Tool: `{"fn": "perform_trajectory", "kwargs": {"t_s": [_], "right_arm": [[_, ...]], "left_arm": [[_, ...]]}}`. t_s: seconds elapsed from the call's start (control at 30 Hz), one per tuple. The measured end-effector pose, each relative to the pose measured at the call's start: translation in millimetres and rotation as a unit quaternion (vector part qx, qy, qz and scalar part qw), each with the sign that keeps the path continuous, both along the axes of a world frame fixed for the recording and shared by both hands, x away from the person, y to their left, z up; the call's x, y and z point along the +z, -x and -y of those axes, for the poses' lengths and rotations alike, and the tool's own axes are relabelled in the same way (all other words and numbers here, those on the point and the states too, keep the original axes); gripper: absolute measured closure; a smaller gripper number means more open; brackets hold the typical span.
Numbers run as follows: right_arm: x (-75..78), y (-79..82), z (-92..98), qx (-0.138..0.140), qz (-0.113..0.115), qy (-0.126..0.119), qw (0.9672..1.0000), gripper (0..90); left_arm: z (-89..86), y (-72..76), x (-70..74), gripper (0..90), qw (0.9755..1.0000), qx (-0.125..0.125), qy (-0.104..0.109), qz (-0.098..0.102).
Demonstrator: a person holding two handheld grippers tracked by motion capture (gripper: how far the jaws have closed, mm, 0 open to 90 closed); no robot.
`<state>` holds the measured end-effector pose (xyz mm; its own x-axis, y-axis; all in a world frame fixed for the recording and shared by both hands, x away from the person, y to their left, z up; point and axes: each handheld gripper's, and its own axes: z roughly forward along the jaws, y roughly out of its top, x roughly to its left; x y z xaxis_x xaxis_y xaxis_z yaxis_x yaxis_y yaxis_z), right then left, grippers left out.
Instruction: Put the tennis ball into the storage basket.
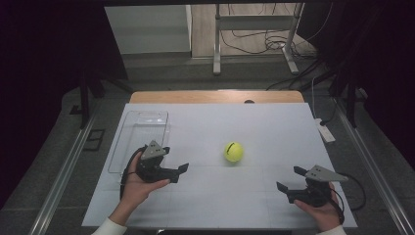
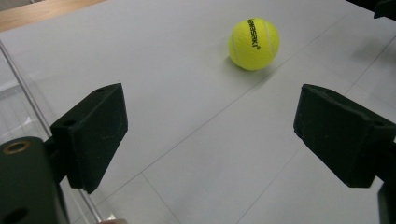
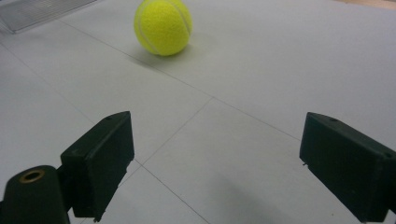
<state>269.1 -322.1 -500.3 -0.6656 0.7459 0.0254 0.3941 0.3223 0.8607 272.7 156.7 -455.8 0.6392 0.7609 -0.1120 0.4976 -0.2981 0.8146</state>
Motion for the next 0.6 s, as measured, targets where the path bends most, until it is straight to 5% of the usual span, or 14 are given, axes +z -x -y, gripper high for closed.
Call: {"fn": "perform_trajectory", "kwargs": {"t_s": [0.6], "right_arm": [[-0.7, -0.2, -0.4, 0.002, 0.0, 0.003, 1.0, 10.5]], "left_arm": [[15.5, -10.0, 4.9, 10.7, 0.9999, -0.015, -0.004, -0.002]]}}
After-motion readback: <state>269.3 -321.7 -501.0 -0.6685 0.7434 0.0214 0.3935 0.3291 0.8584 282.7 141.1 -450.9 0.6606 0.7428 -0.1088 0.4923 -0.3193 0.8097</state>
